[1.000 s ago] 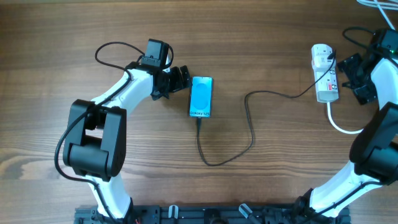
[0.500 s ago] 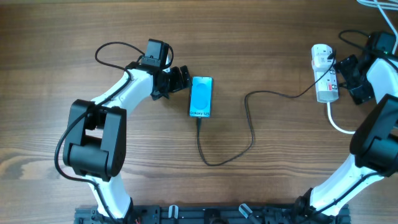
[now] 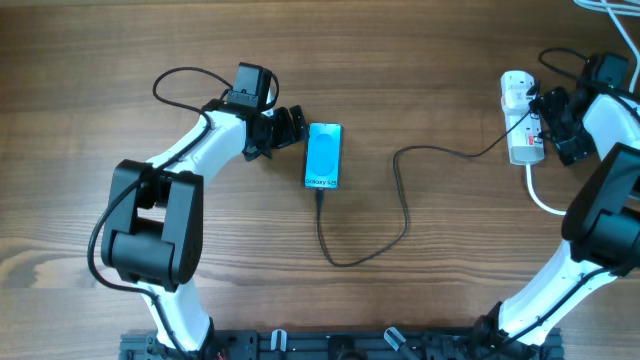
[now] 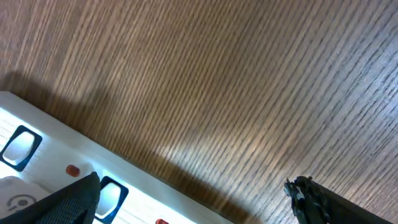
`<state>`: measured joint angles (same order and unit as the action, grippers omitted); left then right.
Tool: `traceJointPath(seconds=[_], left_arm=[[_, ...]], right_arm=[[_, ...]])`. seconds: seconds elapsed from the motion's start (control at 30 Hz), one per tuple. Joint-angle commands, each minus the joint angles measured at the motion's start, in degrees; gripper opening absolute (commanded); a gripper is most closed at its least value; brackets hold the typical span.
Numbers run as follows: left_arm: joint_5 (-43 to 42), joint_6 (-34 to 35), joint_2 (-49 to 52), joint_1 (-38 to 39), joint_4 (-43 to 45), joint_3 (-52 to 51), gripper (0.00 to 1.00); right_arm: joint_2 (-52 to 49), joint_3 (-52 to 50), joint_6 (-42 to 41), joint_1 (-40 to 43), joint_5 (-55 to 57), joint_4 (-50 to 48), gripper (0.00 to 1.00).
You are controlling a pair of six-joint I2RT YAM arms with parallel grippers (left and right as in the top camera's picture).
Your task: Plug charger to phone and switch on socket
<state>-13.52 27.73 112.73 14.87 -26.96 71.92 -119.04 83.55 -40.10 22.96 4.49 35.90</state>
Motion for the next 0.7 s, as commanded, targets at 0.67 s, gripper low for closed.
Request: traceJointPath(seconds=[0.67], left_arm=[[0.11,-0.26,0.74,0.00,0.00,-0.02,1.00]], right_arm=[[-1.51,-0.70,-0.39,-0.61,-2.05,1.09,1.00]])
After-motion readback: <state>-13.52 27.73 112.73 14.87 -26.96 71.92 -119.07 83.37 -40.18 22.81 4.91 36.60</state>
